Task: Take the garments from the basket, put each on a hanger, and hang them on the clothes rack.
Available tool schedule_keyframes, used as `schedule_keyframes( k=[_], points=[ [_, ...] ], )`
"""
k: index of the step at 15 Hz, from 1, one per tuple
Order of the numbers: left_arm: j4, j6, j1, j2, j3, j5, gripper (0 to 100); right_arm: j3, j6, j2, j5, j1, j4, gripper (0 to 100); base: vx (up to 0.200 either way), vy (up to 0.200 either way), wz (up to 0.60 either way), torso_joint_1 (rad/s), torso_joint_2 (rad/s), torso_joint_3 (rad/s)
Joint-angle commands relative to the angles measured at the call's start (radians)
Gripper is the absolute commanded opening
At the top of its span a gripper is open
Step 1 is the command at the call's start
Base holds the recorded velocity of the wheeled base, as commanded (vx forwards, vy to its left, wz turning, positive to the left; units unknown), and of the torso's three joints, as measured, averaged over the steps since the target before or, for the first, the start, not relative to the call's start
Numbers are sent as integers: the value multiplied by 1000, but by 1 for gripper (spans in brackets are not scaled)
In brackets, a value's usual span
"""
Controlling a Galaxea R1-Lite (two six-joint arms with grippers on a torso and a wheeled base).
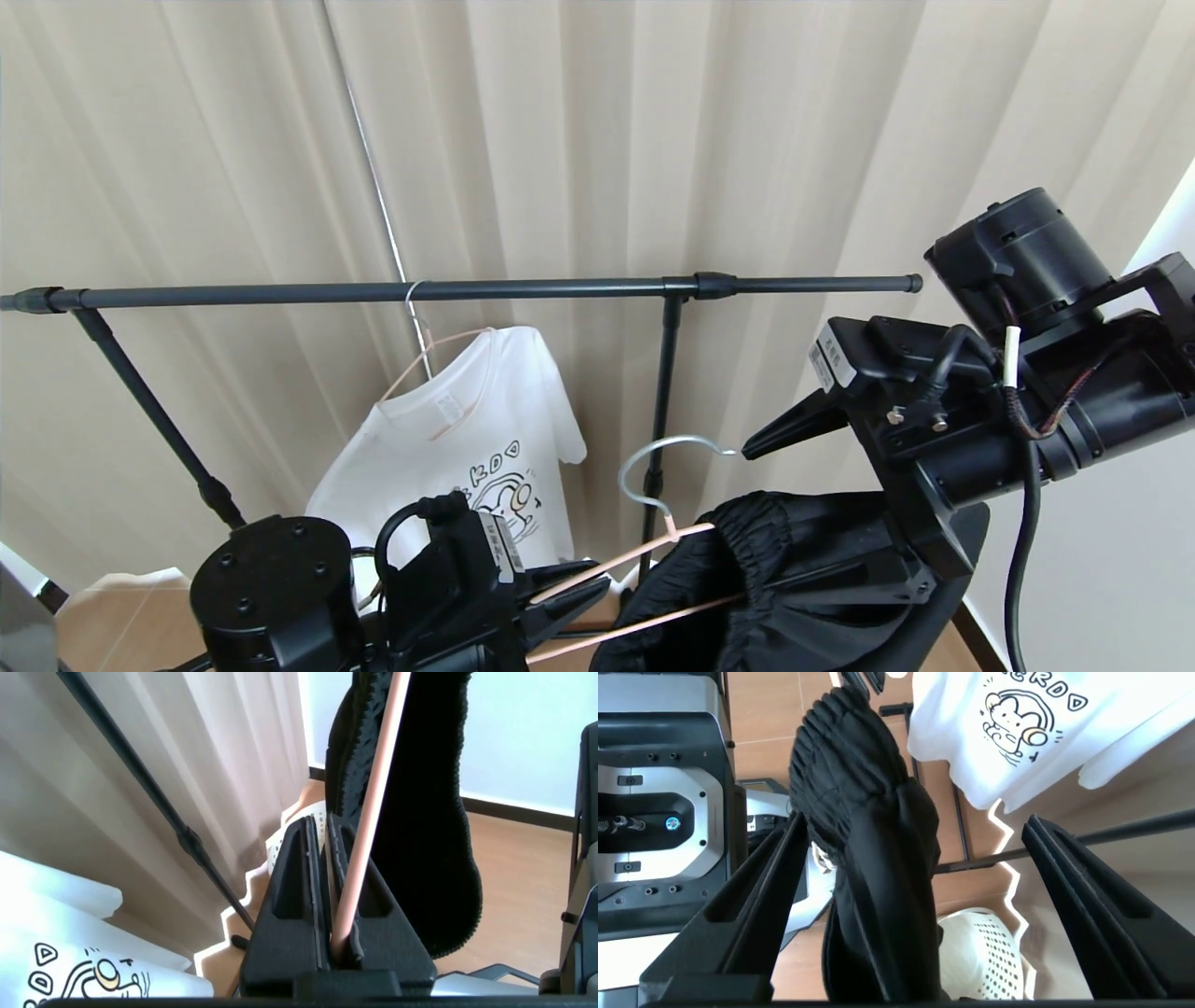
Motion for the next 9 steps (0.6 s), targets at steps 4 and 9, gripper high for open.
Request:
schedule_keyframes(
  k=[4, 9],
  points=[
    [-1, 0, -19, -3, -1, 1, 0, -16, 0, 31, -1, 10, -2, 100, 0, 0, 0, 0, 0, 0],
    [-1, 0, -22, -18, 3, -1, 0, -19, 0, 35, -1, 10, -16, 100, 0, 0, 0, 0, 0, 0]
  ],
)
